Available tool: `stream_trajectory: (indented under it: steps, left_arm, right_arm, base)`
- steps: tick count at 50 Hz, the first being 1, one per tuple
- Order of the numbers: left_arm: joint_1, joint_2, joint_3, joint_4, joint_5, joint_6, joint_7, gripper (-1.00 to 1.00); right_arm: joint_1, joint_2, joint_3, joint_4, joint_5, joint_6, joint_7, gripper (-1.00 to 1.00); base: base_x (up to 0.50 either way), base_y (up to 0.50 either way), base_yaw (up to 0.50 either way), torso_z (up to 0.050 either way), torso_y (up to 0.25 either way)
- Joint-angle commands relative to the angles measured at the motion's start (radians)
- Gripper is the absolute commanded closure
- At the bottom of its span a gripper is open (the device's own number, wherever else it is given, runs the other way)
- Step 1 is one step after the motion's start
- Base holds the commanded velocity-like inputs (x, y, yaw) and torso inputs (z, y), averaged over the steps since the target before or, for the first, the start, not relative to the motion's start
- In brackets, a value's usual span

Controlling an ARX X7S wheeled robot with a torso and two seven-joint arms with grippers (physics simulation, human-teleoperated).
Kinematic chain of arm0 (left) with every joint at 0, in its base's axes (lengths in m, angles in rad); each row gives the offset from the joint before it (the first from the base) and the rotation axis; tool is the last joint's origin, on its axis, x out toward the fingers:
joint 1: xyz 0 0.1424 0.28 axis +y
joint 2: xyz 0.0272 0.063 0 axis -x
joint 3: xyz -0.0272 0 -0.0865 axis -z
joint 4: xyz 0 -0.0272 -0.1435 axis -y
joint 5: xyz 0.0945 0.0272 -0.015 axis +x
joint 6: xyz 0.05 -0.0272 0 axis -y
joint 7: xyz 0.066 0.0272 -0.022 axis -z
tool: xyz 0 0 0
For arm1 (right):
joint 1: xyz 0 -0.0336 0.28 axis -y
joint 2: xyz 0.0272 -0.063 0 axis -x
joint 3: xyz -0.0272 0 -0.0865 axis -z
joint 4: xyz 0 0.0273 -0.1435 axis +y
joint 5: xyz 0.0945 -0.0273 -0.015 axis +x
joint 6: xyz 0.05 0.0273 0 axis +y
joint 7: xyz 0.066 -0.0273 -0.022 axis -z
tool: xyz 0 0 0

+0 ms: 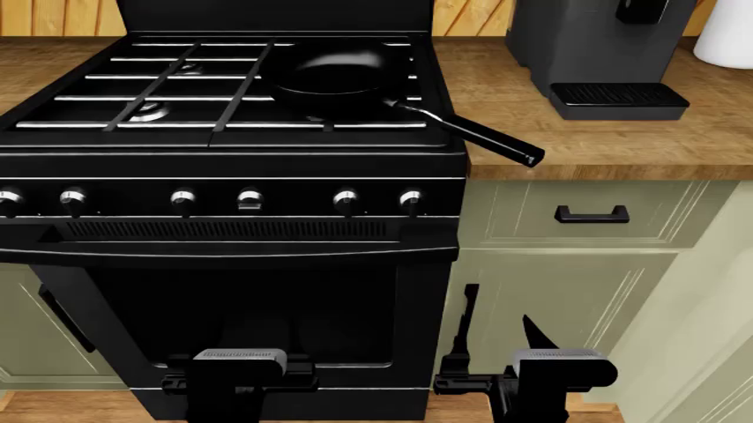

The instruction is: Turn on the front right burner of the stove.

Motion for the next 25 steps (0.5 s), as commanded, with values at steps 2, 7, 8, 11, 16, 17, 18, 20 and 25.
stream_trajectory:
  steps: [2,7,8,11,16,17,18,20,25]
  left_arm:
    - [0.001,-0.020,0.023,0.003,-0.025,-0.008,-0.023,-1.00]
    - [0.000,-0.036,0.048,-0.003,-0.036,-0.016,-0.039,-1.00]
    - [-0.001,-0.039,0.052,-0.005,-0.036,-0.014,-0.042,-1.00]
    - [-0.003,-0.047,0.061,-0.009,-0.040,-0.013,-0.049,-1.00]
    - [-0.004,-0.057,0.075,-0.012,-0.040,-0.014,-0.061,-1.00]
    - [-0.003,-0.059,0.077,-0.011,-0.041,-0.013,-0.063,-1.00]
    - [-0.003,-0.060,0.079,-0.011,-0.041,-0.010,-0.065,-1.00]
    - [-0.002,-0.064,0.083,-0.011,-0.043,-0.007,-0.069,-1.00]
    - [-0.001,-0.070,0.089,-0.010,-0.052,0.002,-0.076,-1.00]
  right_arm:
    - [0.001,0.021,-0.024,0.002,0.023,-0.002,0.022,-1.00]
    - [0.004,0.036,-0.041,0.006,0.050,-0.010,0.033,-1.00]
    - [0.004,0.039,-0.044,0.006,0.053,-0.010,0.035,-1.00]
    - [0.007,0.044,-0.051,0.010,0.064,-0.009,0.040,-1.00]
    - [0.011,0.053,-0.063,0.014,0.074,-0.002,0.051,-1.00]
    - [0.012,0.054,-0.066,0.014,0.075,0.001,0.053,-1.00]
    - [0.013,0.056,-0.068,0.014,0.078,0.003,0.055,-1.00]
    - [0.014,0.058,-0.071,0.014,0.084,0.004,0.056,-1.00]
    - [0.014,0.065,-0.079,0.014,0.094,0.001,0.063,-1.00]
  base:
    - [0.00,0.00,0.00,0.000,0.000]
    - [0.00,0.00,0.00,0.000,0.000]
    - [0.00,0.00,0.00,0.000,0.000]
    - [0.00,0.00,0.00,0.000,0.000]
    - [0.00,0.00,0.00,0.000,0.000]
    - [0.00,0.00,0.00,0.000,0.000]
    - [0.00,0.00,0.00,0.000,0.000]
    - [0.00,0.00,0.00,0.000,0.000]
    - [0.00,0.00,0.00,0.000,0.000]
